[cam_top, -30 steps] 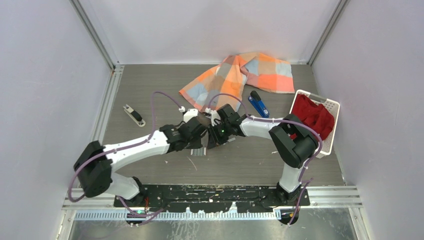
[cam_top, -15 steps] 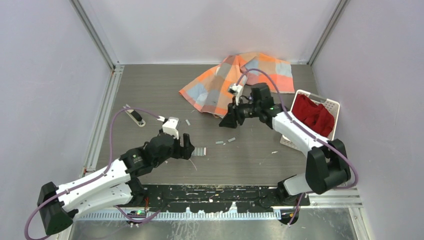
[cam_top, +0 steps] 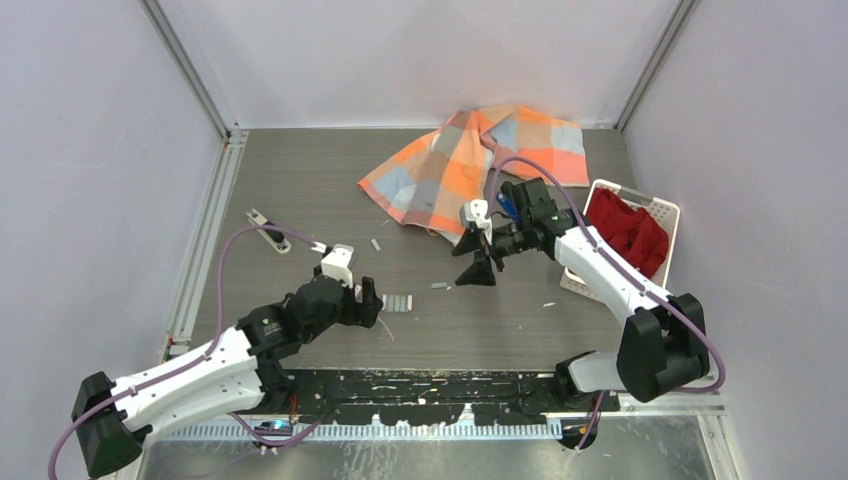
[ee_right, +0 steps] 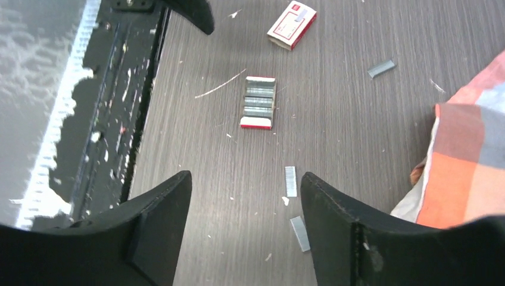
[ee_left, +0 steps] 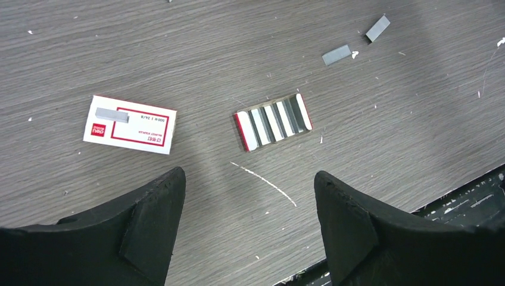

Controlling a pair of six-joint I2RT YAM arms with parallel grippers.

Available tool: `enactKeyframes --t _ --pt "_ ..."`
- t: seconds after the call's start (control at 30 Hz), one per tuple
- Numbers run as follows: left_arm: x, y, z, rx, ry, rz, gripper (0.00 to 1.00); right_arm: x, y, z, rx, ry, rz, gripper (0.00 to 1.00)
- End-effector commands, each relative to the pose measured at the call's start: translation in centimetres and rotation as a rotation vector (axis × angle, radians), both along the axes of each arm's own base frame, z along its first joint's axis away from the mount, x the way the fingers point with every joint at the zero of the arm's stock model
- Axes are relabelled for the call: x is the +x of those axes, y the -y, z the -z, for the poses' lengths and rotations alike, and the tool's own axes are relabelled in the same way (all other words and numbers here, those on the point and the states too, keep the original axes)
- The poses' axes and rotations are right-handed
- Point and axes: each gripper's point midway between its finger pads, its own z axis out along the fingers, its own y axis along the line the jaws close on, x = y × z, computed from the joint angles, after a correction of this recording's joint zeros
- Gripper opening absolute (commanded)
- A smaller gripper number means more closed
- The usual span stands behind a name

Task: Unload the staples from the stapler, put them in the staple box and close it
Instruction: Pick up the staple from the center of the board.

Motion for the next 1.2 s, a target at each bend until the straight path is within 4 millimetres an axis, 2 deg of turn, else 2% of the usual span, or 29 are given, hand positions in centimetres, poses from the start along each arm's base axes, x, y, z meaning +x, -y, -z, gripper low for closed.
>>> enactKeyframes --t 0.0,0.2,0.33,0.5,0.83,0.9,0.93,1.17 --pt "0.8 -0.6 -1.8 -0.026 0.067 -0.038 0.79 -2.0 0.2 -1.6 0.005 0.275 -0.244 0.75" --pt "0.8 -1.1 -0.9 -0.027 0.068 -0.059 0.8 -2.0 -0.2 -0.3 -0.037 0.385 -0.358 0.81" --pt "1.0 -1.8 -0.6 0.009 0.075 -0.077 0.8 -1.7 0.1 1.2 -0.083 0.371 -0.362 0.81" --pt "1.1 -1.5 -0.4 -0.013 0.089 -0.077 0.8 -1.9 0.4 2.8 -0.106 0.348 -0.357 0.81" --pt "1.5 -0.9 -0.1 -0.006 0.085 -0.069 0.8 -2.1 1.0 4.3 -0.141 0.347 -0.341 0.82" --pt "1.7 -0.9 -0.2 -0.002 0.094 -0.074 0.8 -2.3 1.1 4.8 -0.148 0.345 -0.342 0.88" --pt "1.8 -1.0 -0.3 0.007 0.1 -0.077 0.8 -2.3 1.0 5.0 -0.15 0.349 -0.339 0.98" --pt "3.2 -1.5 -0.9 0.056 0.161 -0.104 0.83 -2.4 1.0 5.2 -0.141 0.372 -0.335 1.0"
